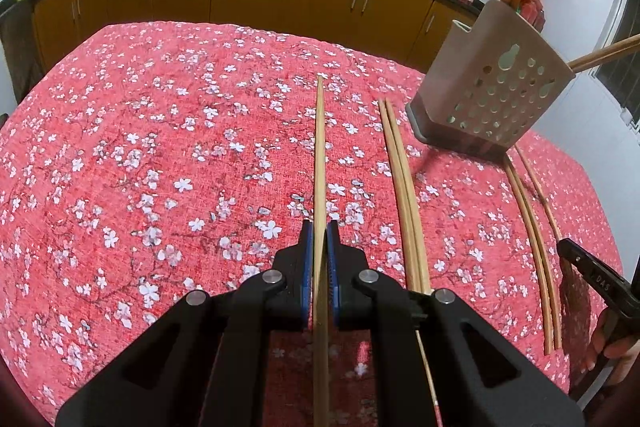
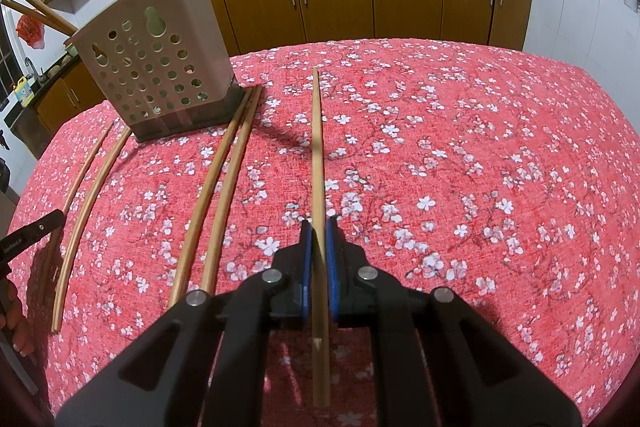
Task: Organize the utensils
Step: 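Hold the chopsticks closed in both tools just above the cloth, then lift the chopstick upright with the left tool while the right tool lifts its chopstick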
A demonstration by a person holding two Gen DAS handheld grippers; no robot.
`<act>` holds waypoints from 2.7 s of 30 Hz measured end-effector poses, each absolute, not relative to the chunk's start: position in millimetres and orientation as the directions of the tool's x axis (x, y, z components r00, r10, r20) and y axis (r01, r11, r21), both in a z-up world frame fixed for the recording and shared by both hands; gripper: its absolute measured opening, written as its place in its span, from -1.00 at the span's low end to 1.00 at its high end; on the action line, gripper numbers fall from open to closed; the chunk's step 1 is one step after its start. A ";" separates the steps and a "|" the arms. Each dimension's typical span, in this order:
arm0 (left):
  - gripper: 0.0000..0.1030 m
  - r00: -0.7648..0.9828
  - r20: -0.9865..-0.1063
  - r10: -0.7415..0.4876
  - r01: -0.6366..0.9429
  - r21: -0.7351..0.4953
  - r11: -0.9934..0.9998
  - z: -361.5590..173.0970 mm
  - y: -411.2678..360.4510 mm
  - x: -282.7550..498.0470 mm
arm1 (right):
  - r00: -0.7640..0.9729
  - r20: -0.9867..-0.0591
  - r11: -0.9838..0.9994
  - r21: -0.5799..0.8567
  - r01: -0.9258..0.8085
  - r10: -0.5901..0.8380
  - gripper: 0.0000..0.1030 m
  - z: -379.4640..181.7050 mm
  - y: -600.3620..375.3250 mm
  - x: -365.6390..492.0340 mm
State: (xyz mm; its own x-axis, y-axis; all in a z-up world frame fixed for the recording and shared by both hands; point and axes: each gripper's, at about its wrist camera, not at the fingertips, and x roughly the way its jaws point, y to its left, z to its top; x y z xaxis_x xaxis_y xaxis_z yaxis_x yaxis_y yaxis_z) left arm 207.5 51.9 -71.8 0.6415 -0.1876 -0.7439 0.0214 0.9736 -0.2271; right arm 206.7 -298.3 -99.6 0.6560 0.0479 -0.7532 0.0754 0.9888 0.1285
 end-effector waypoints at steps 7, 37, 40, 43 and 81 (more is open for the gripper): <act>-0.83 0.641 -0.751 -0.158 0.021 -0.188 0.982 -70.4 46.7 206.7 | 0.656 -0.754 0.989 0.124 0.082 0.040 -0.83 -99.7 -297.6 204.0; -0.86 0.772 -0.618 -0.148 0.065 -0.154 0.986 11.3 48.4 182.4 | 0.824 -0.566 0.988 0.144 0.058 0.034 -0.85 -4.2 -306.0 163.4; -0.86 0.805 -0.572 -0.156 0.067 -0.175 0.982 30.2 51.1 179.5 | 0.850 -0.526 0.989 0.143 0.047 0.036 -0.85 12.1 -305.4 158.6; -0.86 0.824 -0.544 -0.160 0.069 -0.185 0.980 41.2 51.2 179.7 | 0.863 -0.504 0.990 0.134 0.042 0.032 -0.85 20.5 -303.3 158.8; -0.86 0.948 -0.232 -0.217 0.162 -0.233 0.959 146.6 -24.0 221.4 | 0.948 -0.256 0.972 0.190 -0.140 0.187 -0.85 130.9 -254.4 220.3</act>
State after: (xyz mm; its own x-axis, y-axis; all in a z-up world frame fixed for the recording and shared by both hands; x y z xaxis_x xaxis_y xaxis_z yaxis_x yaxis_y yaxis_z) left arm 221.4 -24.0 146.6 0.9481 -0.2169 -0.2324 0.1621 0.9587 -0.2335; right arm 220.3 -254.4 130.9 0.9484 0.1867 -0.2564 -0.1400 0.9718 0.1896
